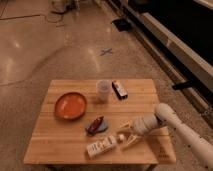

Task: Stand the bottle upright

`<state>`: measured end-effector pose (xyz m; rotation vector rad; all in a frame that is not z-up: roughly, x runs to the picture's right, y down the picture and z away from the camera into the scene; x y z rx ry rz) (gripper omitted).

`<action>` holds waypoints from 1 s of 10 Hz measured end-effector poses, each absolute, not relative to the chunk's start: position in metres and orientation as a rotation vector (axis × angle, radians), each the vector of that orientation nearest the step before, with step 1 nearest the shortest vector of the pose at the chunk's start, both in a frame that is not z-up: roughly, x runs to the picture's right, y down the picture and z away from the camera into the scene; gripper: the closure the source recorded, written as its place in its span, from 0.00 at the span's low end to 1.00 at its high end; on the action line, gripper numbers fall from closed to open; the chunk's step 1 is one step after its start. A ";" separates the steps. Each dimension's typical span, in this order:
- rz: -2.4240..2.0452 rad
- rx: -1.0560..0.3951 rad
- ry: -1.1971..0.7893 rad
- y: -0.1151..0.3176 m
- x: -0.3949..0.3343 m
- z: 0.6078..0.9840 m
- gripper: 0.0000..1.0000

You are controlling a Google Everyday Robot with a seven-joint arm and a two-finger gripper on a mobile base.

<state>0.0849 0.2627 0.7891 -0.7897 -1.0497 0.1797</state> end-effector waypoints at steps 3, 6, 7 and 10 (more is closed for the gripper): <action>0.185 -0.790 -1.129 0.266 0.057 0.787 0.37; 0.175 -0.805 -1.169 0.272 0.041 0.788 0.59; 0.179 -0.809 -1.177 0.273 0.041 0.788 0.71; 0.173 -0.806 -1.164 0.265 0.052 0.785 0.98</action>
